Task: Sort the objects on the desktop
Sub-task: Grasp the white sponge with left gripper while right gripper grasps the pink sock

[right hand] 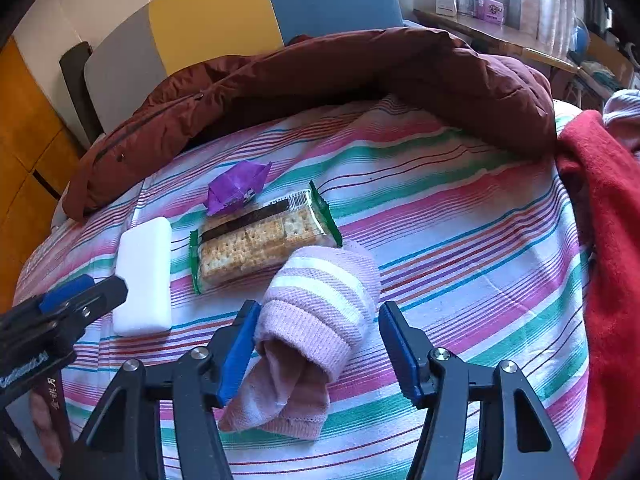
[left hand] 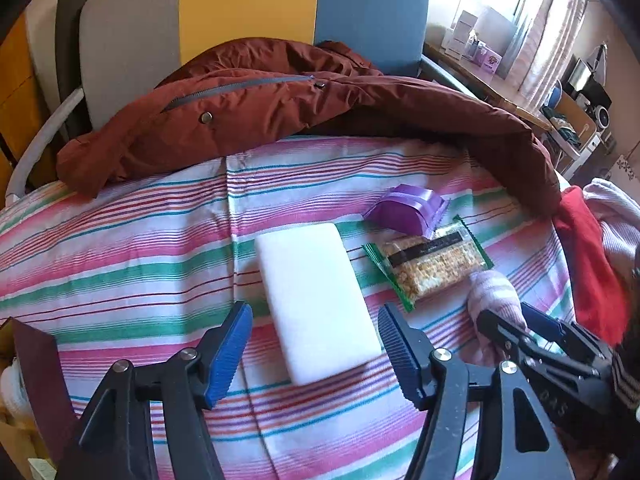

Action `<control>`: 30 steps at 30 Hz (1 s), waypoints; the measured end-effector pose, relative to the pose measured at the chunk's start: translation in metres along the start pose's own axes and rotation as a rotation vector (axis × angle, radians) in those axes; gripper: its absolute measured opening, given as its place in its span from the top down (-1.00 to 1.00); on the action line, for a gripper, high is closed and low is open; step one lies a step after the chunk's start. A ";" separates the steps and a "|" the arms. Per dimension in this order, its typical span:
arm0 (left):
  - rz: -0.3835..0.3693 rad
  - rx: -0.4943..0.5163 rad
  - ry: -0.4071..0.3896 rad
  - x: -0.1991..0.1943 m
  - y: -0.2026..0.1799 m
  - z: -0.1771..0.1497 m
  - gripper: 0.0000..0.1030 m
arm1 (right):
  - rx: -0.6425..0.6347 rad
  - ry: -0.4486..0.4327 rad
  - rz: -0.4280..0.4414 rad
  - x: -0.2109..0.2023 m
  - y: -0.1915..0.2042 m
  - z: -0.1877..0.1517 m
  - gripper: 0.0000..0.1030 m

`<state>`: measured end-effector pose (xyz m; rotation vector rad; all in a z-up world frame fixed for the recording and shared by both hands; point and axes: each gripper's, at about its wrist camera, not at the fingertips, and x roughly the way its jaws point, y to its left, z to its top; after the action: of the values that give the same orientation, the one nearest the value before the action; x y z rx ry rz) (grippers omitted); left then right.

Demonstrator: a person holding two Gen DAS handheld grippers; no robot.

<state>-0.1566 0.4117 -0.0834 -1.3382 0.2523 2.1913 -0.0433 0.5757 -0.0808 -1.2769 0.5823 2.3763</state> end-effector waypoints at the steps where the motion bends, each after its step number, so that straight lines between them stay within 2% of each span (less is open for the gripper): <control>1: 0.003 -0.005 0.001 0.002 0.001 0.001 -0.29 | -0.001 -0.001 -0.001 0.000 0.000 0.000 -0.20; 11: 0.052 -0.003 0.023 0.022 0.000 0.009 -0.33 | 0.004 0.008 -0.003 0.005 0.002 0.000 -0.24; 21: 0.010 -0.001 0.039 0.040 -0.001 0.008 -0.38 | -0.011 0.017 -0.011 0.011 0.003 -0.002 -0.26; 23: 0.020 0.005 0.034 0.042 -0.003 0.007 -0.41 | -0.017 0.019 -0.017 0.012 0.004 -0.002 -0.21; 26: 0.053 0.025 0.026 0.043 -0.010 0.005 -0.44 | -0.020 0.017 -0.003 0.011 0.004 -0.002 -0.03; 30: 0.068 0.051 0.007 0.043 -0.014 0.001 -0.44 | -0.027 0.017 -0.004 0.011 0.005 -0.002 0.00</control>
<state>-0.1648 0.4395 -0.1185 -1.3268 0.3586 2.2209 -0.0503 0.5722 -0.0899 -1.3104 0.5541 2.3803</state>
